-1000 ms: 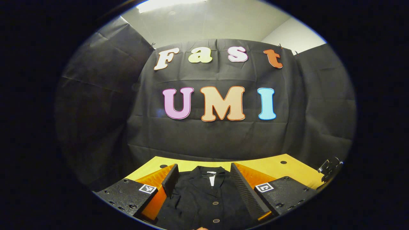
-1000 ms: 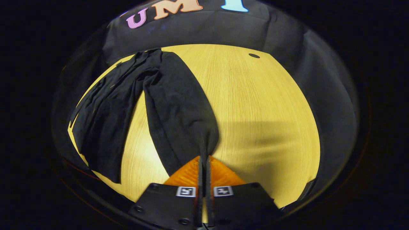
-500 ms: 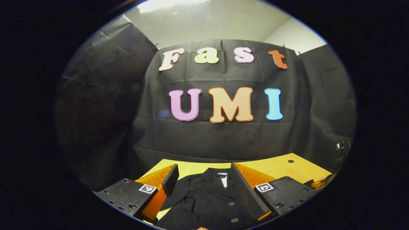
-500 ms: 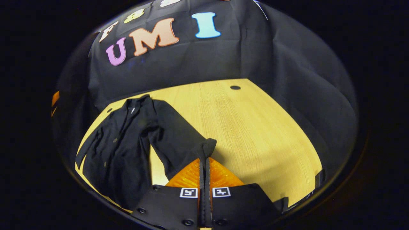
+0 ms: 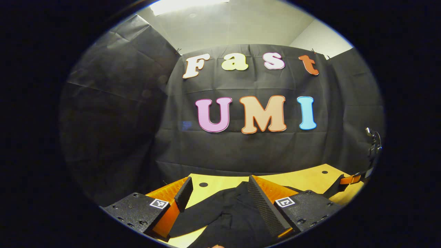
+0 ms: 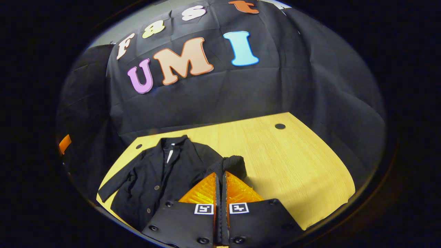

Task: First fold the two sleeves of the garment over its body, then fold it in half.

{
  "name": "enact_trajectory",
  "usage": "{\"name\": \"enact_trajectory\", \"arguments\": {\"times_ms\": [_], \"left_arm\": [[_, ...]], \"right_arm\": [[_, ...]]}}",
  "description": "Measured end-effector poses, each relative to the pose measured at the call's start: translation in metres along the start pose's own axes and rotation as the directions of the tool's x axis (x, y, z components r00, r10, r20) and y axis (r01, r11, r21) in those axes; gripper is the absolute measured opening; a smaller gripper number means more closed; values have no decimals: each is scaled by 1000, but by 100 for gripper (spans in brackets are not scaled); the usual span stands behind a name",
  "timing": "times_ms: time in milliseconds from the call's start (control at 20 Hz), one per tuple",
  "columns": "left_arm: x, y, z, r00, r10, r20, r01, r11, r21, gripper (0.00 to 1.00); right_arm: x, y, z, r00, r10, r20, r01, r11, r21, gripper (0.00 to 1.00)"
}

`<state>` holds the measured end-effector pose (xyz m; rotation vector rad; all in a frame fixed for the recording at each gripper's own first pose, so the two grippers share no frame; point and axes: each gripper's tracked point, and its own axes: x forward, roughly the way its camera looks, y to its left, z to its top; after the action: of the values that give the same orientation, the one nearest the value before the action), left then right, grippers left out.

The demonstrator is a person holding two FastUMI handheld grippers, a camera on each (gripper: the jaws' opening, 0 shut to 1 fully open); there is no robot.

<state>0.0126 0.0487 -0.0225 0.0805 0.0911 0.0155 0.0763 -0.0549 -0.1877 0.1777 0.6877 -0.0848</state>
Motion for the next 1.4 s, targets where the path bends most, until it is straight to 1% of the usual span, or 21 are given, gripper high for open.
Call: {"name": "enact_trajectory", "arguments": {"times_ms": [400, 700, 750, 800, 850, 900, 950, 1000, 1050, 1350, 1400], "left_arm": [[-15, 58, -11, 996, 83, -21, -84, 996, -26, 99], [-20, 97, -18, 990, 136, -34, -138, 990, -38, 99], [-21, 103, -19, 989, 142, -37, -143, 989, -37, 99], [-21, 109, -21, 988, 147, -40, -148, 988, -35, 99], [-22, 114, -20, 988, 151, -40, -152, 988, -32, 99], [-21, 119, -21, 987, 154, -40, -155, 988, -29, 99], [-21, 124, -21, 987, 157, -41, -158, 987, -26, 96], [-21, 128, -22, 986, 158, -43, -159, 987, -22, 97], [-19, 133, -22, 986, 159, -43, -160, 987, -20, 97], [-13, 159, -27, 986, 159, -50, -160, 987, -21, 99], [-12, 163, -29, 986, 157, -52, -158, 987, -23, 99]], "right_arm": [[21, 74, 35, 996, 81, 40, -78, 995, -55, 2], [32, 141, 53, 984, 165, 73, -157, 982, -101, 2], [34, 152, 55, 981, 177, 77, -168, 980, -110, 2], [36, 162, 57, 979, 188, 80, -178, 977, -117, 0], [37, 171, 56, 977, 198, 81, -187, 975, -124, 2], [40, 181, 57, 975, 208, 82, -196, 972, -130, 2], [41, 190, 56, 973, 215, 81, -203, 970, -137, 2], [44, 199, 56, 971, 224, 79, -211, 967, -145, 5], [46, 209, 55, 970, 233, 77, -219, 964, -152, 2], [59, 265, 46, 960, 275, 50, -259, 941, -217, 2], [62, 274, 44, 959, 281, 42, -265, 937, -225, 0]]}}
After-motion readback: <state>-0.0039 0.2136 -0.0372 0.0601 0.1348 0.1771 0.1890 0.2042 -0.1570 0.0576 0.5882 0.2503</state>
